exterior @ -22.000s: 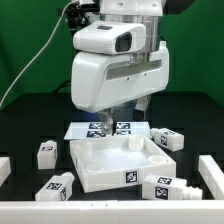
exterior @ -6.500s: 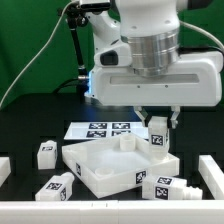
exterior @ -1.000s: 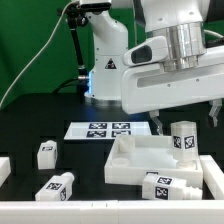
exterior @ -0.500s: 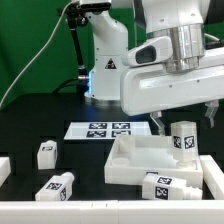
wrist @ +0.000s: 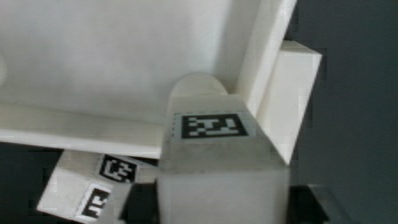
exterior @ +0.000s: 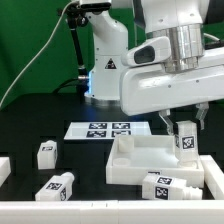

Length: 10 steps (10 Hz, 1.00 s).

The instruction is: Assemble one leg

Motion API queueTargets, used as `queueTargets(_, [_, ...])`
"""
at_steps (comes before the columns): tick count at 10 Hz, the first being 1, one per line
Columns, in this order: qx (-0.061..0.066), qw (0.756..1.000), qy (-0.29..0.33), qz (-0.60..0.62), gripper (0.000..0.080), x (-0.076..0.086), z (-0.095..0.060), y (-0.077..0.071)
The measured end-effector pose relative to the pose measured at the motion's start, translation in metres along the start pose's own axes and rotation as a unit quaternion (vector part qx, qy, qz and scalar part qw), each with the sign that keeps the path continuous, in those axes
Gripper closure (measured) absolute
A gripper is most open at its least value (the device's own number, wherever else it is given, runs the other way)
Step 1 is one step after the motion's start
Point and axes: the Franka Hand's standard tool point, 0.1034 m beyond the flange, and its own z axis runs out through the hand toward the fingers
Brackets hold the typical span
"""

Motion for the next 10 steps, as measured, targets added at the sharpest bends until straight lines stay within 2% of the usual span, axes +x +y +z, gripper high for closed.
queueTargets(2, [0.008,0.994,0.001,0.109,0.0517,0.004,0.001,0.001])
queueTargets(4, [0.021,0.97,0.008,0.243,0.0517,0.008,0.002,0.001])
queueTargets(6, [0.019,0.92,0.004,0.391,0.0515,0.01,0.003,0.001])
queueTargets(8, [0.017,0.853,-0.003,0.521,0.0515,0.014,0.004,0.001])
queueTargets(9, [0.014,0.834,-0.015,0.551,0.0515,0.015,0.005,0.0])
queueTargets(10, [0.019,0.82,-0.017,0.572,0.0515,0.017,0.005,0.001])
